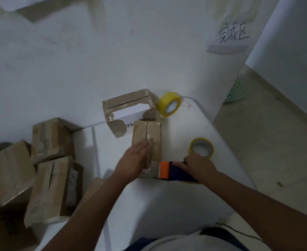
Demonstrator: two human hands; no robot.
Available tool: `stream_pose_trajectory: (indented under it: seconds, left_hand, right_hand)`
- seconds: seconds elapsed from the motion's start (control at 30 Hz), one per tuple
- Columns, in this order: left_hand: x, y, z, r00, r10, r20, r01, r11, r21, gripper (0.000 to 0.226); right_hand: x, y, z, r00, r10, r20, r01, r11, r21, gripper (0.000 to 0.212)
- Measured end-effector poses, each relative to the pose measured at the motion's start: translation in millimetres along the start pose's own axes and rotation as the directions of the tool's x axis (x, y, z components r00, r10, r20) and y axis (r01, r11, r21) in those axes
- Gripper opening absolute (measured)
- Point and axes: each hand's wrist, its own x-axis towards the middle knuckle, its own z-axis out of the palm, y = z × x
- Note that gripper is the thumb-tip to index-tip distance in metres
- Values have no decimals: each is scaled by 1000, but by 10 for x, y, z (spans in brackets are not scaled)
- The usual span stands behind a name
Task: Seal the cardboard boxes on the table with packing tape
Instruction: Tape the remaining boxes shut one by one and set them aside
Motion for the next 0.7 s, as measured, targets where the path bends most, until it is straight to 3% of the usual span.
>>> stream_pose_trajectory:
  seconds: [0.1, 0.23, 0.47, 0.7]
  left_hand:
    - [108, -2, 320, 985, -22, 171, 5, 995, 97, 56]
    - [44, -40, 479, 986, -49, 159, 10, 973, 232, 62]
    - [67, -66, 484, 981, -52, 188, 9, 975, 223, 65]
    - [75, -85, 508, 982, -51, 179, 11, 976, 216, 64]
  right_hand:
    - [-21, 16, -14, 1000, 14, 3, -14, 1000, 22, 62]
    - [-40, 84, 6, 1000, 13, -20, -12, 998, 54, 62]
    - [-154, 195, -25, 992, -83, -92, 87, 995, 43, 52]
    - [-232, 408, 26, 991, -76, -106, 84, 994, 76, 54]
